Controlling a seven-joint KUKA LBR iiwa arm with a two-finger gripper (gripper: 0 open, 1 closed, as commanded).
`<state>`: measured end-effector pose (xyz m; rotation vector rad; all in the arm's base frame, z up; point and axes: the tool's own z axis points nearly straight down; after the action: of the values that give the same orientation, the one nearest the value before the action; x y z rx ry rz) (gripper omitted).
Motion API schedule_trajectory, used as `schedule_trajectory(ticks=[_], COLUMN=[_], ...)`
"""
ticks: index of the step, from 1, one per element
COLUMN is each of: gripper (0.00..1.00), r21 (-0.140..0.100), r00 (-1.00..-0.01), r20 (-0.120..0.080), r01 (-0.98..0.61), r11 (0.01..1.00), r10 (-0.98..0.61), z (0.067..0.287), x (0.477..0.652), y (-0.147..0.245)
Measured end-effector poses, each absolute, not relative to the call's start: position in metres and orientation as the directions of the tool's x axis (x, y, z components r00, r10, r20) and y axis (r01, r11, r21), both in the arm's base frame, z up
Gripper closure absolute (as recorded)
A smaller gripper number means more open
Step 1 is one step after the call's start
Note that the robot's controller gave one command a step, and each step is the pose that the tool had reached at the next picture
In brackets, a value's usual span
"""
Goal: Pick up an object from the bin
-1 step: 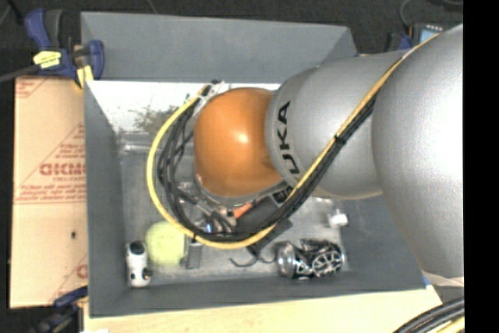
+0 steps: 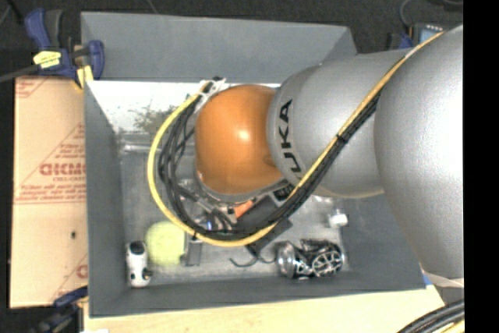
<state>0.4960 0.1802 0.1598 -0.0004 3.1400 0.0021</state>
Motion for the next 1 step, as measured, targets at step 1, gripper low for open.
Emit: schedule_trajectory(ticks=[1], gripper=[0.0], r21=[0.001], r00=[-0.996], r20=[-0.001], r01=[-0.087], r11=[0.996], r10=[-0.087], z=[0.1027], x=[0.4866], y=[0.1876])
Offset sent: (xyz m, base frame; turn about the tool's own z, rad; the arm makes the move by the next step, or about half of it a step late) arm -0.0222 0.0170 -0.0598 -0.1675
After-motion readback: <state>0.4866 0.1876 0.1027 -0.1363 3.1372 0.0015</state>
